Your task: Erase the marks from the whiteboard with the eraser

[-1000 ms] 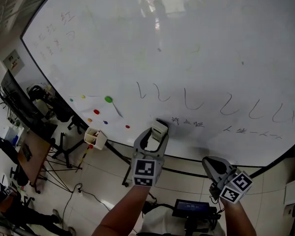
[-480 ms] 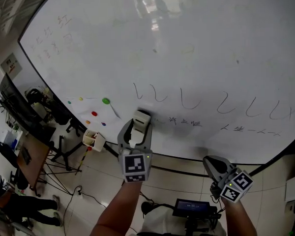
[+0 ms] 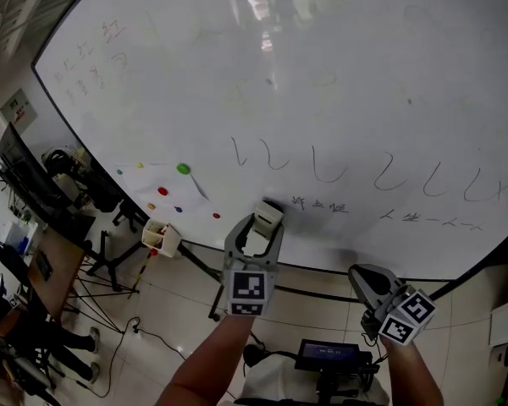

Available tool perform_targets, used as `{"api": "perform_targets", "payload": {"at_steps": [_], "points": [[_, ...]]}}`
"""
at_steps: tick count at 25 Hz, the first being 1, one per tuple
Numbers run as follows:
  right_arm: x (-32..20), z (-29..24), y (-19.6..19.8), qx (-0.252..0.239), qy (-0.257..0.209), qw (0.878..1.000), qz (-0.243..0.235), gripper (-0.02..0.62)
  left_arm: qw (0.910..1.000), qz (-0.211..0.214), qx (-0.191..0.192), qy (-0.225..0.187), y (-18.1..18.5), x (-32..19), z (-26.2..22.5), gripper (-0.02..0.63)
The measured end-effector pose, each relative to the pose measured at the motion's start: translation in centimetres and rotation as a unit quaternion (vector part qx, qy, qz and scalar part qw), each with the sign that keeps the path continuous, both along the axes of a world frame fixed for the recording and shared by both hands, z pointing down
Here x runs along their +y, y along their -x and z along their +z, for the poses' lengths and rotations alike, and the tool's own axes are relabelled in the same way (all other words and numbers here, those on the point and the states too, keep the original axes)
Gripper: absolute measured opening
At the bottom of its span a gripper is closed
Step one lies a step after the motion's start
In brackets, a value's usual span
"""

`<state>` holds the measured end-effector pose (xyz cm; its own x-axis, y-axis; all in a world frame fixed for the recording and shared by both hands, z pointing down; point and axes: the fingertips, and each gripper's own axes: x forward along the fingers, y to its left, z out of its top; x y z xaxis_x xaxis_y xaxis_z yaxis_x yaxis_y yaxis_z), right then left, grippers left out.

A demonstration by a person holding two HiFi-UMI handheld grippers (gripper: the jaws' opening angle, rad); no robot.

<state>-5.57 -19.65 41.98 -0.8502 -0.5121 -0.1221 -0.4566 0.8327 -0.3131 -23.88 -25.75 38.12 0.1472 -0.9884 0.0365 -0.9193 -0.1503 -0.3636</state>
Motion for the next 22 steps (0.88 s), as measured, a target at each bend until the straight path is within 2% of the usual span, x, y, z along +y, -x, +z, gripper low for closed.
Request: {"api": "perform_targets", "payload": {"at_steps": [5,9,14,18,22], "points": [[0.2,-0.2,0.4,0.000,-0.002,1.000,0.002,0.015,0.9968,-0.043,-0.022,-0.063,3.6,0.1,-5.1,0.267],[0.1,-0.2,0.5,-0.005,-0.002,1.000,0.013,0.015,0.9953,-0.052,-0.034,-0.074,3.7,0.0,-6.0,0.267],[0.1,0.2,0.4,-0.003,0.001,1.000,0.023,0.015,0.9947,-0.027,-0.064,-0.076,0.4,-0.2,-3.7,0.268],[0.3,0.9,0.6,0.002,0.007,1.000,0.021,0.015,0.9950,-0.010,-0.092,-0.039,-0.6,0.1,-0.3,0.270],[0.4,0.7,0.9,0.003,0.006,1.000,0.018,0.015,0.9957,0.023,-0.082,-0.037,-0.9,0.0,-0.7,0.270]]}}
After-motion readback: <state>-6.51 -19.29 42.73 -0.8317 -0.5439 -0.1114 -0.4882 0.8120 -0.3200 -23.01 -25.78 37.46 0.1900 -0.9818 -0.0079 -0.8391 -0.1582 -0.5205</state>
